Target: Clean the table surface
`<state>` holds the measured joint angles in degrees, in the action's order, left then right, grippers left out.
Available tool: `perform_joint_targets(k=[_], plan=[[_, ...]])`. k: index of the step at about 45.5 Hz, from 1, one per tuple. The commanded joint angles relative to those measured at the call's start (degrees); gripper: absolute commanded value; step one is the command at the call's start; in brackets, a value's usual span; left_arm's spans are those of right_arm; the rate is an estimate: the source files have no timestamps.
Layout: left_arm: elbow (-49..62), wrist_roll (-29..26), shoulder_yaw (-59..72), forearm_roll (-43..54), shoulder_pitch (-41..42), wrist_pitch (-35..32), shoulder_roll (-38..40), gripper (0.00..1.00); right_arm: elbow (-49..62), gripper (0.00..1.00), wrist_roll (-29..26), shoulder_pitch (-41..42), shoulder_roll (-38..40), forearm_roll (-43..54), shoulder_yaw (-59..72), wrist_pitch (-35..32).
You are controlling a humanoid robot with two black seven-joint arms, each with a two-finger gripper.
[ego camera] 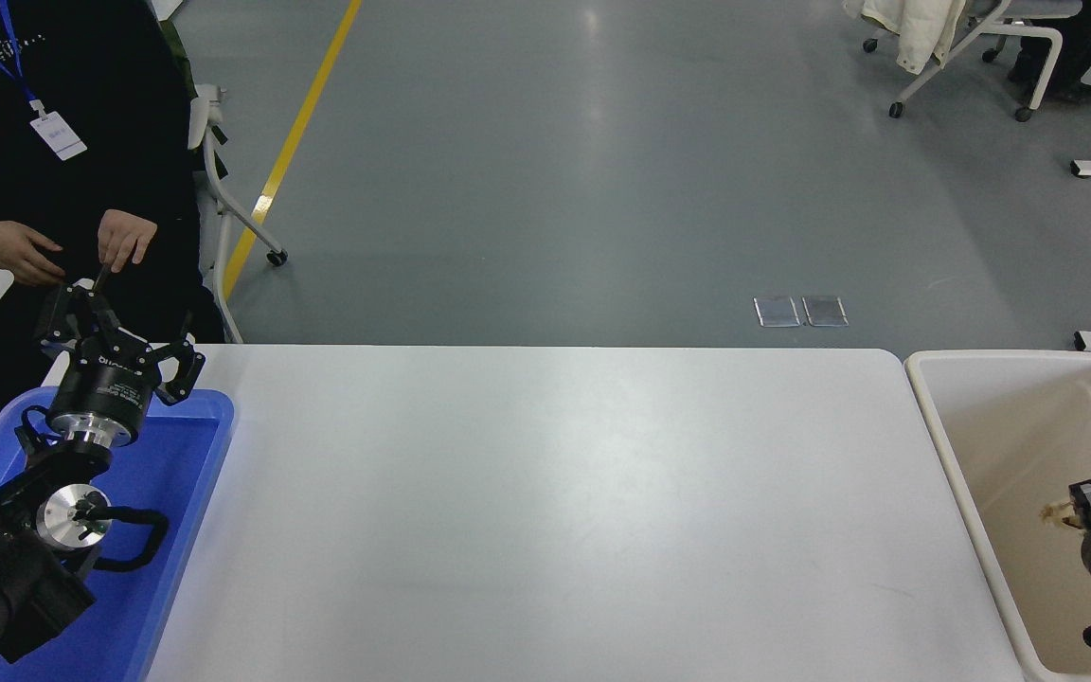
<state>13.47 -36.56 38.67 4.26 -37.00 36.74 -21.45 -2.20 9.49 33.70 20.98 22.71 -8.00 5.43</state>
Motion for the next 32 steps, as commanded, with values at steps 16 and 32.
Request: perform_joint_targets(k=[16,32], plan=[[0.1,0.0,0.0,0.0,0.0,0.0,0.0,1.00,-0.3,1.00,-0.3,0.8,0.3,-0.1,-1.5,0.1],[0.0,0.0,0.0,0.0,-0.1,0.0,0.0,1.00,-17.2,1.00,-0.3,-0.9,11.5,-0.1,-12.5,-0.2]])
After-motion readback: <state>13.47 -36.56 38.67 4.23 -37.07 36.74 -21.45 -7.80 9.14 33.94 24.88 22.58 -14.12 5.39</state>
